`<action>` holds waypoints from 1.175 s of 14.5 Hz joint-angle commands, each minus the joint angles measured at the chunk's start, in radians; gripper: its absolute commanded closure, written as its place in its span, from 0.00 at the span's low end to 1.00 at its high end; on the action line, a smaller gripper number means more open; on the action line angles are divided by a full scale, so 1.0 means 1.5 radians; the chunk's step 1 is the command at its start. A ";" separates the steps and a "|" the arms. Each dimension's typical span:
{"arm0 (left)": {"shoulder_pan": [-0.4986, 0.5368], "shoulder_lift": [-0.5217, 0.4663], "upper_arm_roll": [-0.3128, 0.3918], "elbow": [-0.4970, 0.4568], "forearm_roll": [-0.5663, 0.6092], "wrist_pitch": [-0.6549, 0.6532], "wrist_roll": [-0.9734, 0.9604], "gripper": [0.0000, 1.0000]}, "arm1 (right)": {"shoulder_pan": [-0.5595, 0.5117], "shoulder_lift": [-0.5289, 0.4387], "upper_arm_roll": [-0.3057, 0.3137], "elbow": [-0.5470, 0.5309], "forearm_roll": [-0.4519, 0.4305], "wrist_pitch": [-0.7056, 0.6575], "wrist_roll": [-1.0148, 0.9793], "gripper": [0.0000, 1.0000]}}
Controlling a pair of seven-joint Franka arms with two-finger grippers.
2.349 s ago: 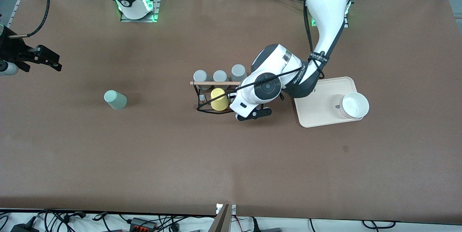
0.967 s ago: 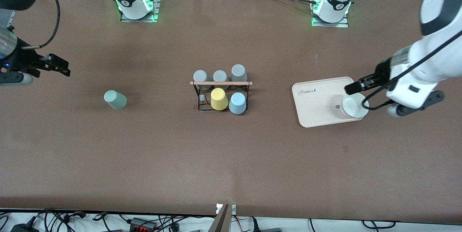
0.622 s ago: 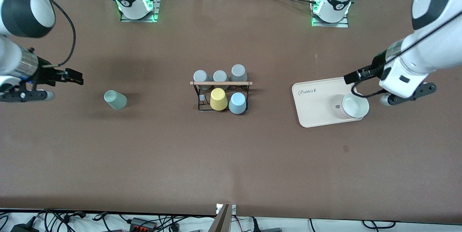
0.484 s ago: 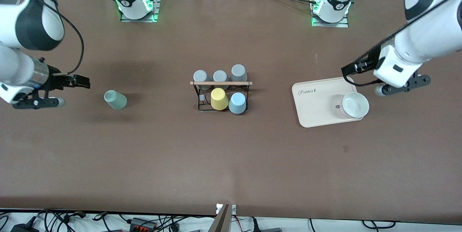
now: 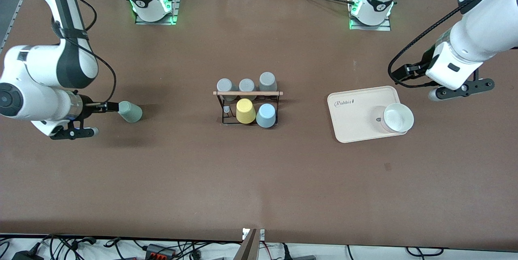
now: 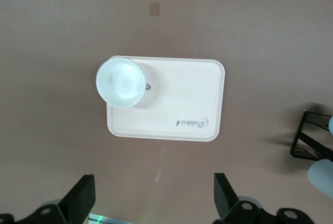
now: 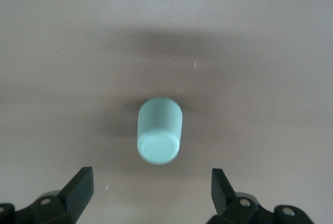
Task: Hang scattered cups on rack with three cups
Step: 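Return the left gripper to rest while the right gripper reaches the green cup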
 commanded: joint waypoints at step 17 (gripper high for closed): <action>0.018 -0.017 0.022 0.005 -0.052 0.016 0.055 0.00 | 0.001 -0.018 -0.003 -0.245 -0.010 0.287 0.032 0.00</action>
